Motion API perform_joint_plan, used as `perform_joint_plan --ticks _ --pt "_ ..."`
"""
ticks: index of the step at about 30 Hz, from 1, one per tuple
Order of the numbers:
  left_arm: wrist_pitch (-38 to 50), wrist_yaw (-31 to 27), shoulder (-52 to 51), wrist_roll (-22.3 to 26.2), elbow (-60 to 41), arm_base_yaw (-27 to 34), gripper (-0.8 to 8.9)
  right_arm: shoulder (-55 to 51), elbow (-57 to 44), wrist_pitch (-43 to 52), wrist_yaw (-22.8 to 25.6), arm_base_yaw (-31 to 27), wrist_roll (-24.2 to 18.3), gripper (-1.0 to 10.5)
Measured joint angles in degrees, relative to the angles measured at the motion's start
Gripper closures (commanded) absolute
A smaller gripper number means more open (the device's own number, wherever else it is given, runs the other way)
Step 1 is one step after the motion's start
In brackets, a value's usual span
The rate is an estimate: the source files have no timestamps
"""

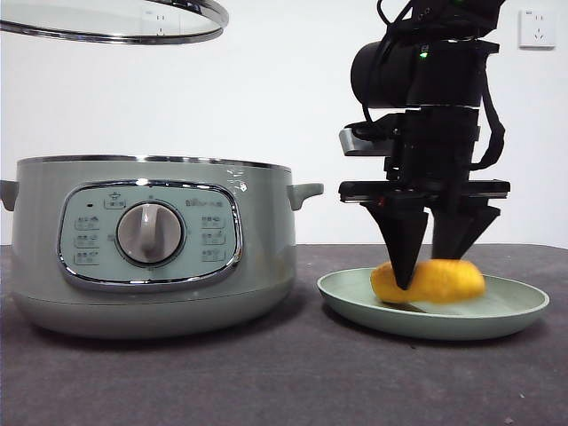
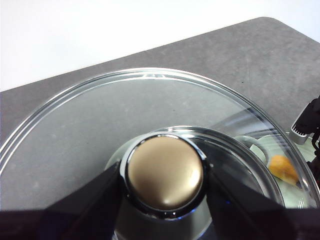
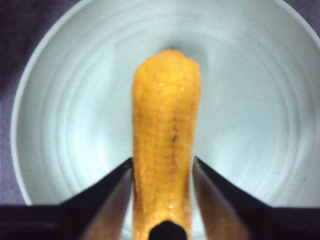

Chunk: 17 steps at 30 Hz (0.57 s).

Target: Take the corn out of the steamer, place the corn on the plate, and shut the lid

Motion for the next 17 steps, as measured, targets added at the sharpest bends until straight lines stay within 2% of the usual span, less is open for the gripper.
perform_joint_plan --ticks 3,10,17 --pt "0.0 0.0 0.0 0.0 0.0 0.0 8.22 0.0 0.0 0.0 0.0 0.0 0.0 5.3" --pt "0.0 0.0 0.3 0.0 0.0 0.0 8.23 -1.6 -0.2 0.0 0.0 0.0 0.0 5.4" --pt "0.1 0.3 3.8 0.0 0.0 0.0 8.22 -13.5 -0.3 -0.3 0.0 0.0 0.0 5.4"
